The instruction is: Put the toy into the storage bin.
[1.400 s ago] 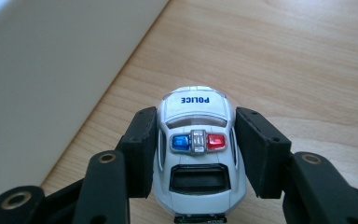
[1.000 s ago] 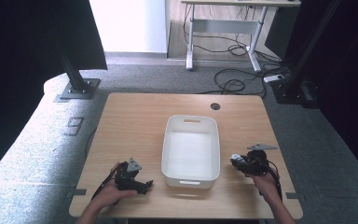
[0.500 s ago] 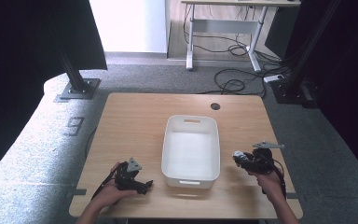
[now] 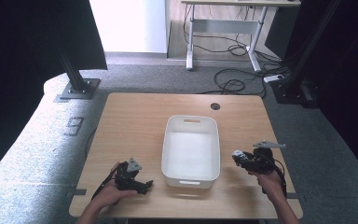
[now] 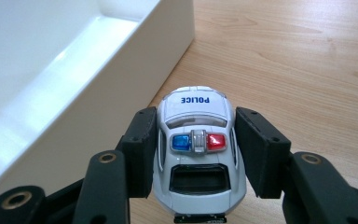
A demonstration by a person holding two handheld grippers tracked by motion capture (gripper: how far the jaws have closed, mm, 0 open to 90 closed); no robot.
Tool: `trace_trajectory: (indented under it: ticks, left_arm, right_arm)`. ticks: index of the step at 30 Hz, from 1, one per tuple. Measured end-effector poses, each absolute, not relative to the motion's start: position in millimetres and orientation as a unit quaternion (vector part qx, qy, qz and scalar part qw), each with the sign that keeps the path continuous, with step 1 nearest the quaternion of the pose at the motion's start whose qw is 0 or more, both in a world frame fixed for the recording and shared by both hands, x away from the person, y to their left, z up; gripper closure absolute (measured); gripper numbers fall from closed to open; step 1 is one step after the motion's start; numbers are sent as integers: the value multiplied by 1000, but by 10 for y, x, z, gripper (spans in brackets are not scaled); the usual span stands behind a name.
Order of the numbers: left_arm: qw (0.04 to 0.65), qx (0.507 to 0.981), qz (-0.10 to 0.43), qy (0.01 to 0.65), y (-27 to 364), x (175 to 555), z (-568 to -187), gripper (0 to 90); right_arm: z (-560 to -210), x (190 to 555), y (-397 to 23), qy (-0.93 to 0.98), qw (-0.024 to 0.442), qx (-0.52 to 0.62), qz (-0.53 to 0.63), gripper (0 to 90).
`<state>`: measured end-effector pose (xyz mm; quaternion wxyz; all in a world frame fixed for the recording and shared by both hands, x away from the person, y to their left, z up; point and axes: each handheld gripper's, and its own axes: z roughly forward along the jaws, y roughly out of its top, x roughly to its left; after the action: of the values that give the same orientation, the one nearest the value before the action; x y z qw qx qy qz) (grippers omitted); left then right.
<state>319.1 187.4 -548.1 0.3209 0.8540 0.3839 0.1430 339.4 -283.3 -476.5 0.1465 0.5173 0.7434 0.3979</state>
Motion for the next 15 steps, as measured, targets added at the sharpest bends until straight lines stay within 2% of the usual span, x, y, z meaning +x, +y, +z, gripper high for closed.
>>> trace_trajectory:
  ticks: [15]
  left_arm:
    - [321,854,143,384,1873,3191,-5481,0]
  right_arm:
    - [-4627,3359,-2821,740,154,511,408,503]
